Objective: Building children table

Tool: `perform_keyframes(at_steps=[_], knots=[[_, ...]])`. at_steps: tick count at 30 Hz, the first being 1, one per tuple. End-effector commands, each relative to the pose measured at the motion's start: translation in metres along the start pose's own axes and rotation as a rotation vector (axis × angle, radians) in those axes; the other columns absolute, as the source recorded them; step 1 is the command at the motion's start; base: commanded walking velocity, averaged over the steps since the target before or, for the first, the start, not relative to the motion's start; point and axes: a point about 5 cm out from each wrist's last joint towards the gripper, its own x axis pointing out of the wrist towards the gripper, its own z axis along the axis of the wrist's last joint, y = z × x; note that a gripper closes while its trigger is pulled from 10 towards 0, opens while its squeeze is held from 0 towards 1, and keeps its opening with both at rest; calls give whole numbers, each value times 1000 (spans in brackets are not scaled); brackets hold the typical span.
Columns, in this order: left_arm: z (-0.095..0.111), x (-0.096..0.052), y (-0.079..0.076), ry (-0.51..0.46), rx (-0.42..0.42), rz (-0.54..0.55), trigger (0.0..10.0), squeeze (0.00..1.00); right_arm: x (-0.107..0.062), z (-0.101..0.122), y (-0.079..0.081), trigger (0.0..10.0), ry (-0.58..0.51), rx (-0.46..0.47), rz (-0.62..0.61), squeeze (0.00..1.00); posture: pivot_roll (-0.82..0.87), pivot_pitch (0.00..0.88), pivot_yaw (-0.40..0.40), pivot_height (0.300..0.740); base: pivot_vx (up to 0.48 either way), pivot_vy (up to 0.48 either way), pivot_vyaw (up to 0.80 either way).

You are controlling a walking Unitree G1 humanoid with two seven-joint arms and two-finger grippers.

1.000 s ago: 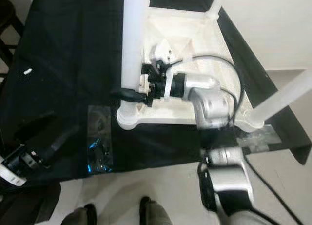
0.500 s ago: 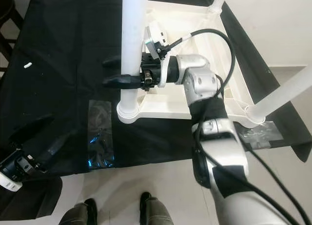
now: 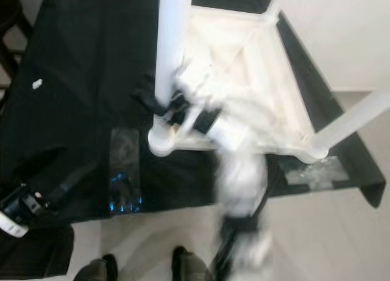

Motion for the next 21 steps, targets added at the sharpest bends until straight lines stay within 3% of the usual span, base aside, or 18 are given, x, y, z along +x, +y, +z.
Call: perform_keyframes(at_steps=[1, 6, 7, 9, 10, 13, 14, 15, 19, 21], knots=[[-5, -1, 3, 33, -1, -1, 10000, 0, -24, -58, 13, 0, 346, -19, -72, 0, 36, 302, -110, 740, 0, 0, 0], [-8, 3, 4, 35, -2, -13, 10000, 0, -12, -61, 11, 0, 331, 7, -88, 0, 43, 273, -109, 740, 0, 0, 0], [-9, 4, 4, 34, -1, -13, 10000, 0, -8, -62, 8, 3961, 334, 3, -92, 0, 48, 271, -115, 740, 0, 0, 0], [-9, 4, 4, 32, -1, -12, 10000, 0, -7, -63, 7, 3961, 338, -2, -93, 0, 48, 271, -115, 740, 0, 0, 0], [-8, 4, 4, 30, 1, -8, 10000, 0, -5, -62, 4, 10000, 335, 8, -97, 0, 47, 273, -118, 740, 0, 0, 0], [-7, 4, 4, 24, 4, 1, 10000, 0, -6, -56, 3, 10000, 317, 33, -121, 0, 45, 281, -124, 740, 0, 0, 0], [-7, 3, 4, 22, 5, 3, 10000, 0, -6, -53, 0, 10000, 301, 58, -131, 369, 45, 281, -124, 740, 0, 0, 0], [-6, 3, 4, 21, 6, 4, 10000, 0, -5, -48, -2, 10000, 277, 65, -140, 1000, 45, 287, -125, 740, 0, 0, 0], [-5, 3, 3, 20, 8, 3, 10000, 0, 0, -38, -6, 10000, 203, 139, -80, 1000, 49, 293, -125, 740, 0, 0, 0], [-6, 3, 2, 20, 8, -1, 10000, 0, 9, -24, -9, 10000, 106, 154, 125, 1000, 56, 301, -132, 740, 0, 0, 0]])
